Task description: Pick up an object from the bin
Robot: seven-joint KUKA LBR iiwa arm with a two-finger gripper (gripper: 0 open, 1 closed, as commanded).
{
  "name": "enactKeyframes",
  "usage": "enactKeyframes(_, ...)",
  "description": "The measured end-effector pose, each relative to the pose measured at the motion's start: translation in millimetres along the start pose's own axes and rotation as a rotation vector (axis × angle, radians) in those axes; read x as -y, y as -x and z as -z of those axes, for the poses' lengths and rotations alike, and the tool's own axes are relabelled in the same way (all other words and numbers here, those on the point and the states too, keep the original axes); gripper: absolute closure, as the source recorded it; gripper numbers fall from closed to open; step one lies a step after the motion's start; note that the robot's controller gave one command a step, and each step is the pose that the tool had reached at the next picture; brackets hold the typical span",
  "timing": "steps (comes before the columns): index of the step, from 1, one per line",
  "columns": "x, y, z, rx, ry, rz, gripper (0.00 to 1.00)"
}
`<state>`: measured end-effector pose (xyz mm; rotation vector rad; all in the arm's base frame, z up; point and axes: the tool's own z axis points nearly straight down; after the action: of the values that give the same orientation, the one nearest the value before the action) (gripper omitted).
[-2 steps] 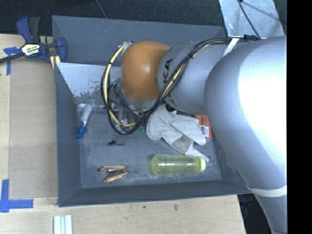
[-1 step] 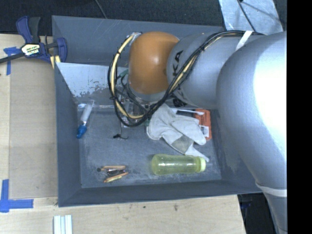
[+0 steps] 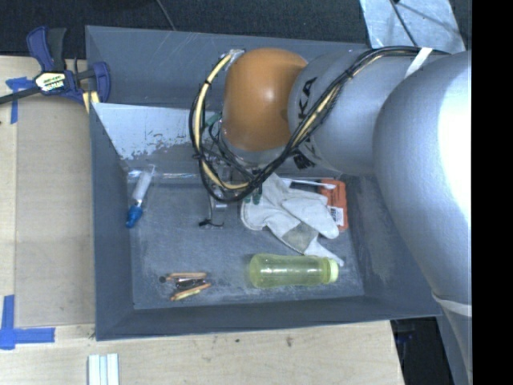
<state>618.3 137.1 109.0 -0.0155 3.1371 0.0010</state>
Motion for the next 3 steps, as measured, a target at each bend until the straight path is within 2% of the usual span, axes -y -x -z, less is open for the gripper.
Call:
enactKeyframes(1,15,-15.7,37,-0.01,-0.002,0.058,0.0)
enactKeyframes(2,30,-8.0,55,0.01,0.002,0.058,0.0)
enactKeyframes(3,36,-8.7,42,0.011,0.002,0.057,0.0)
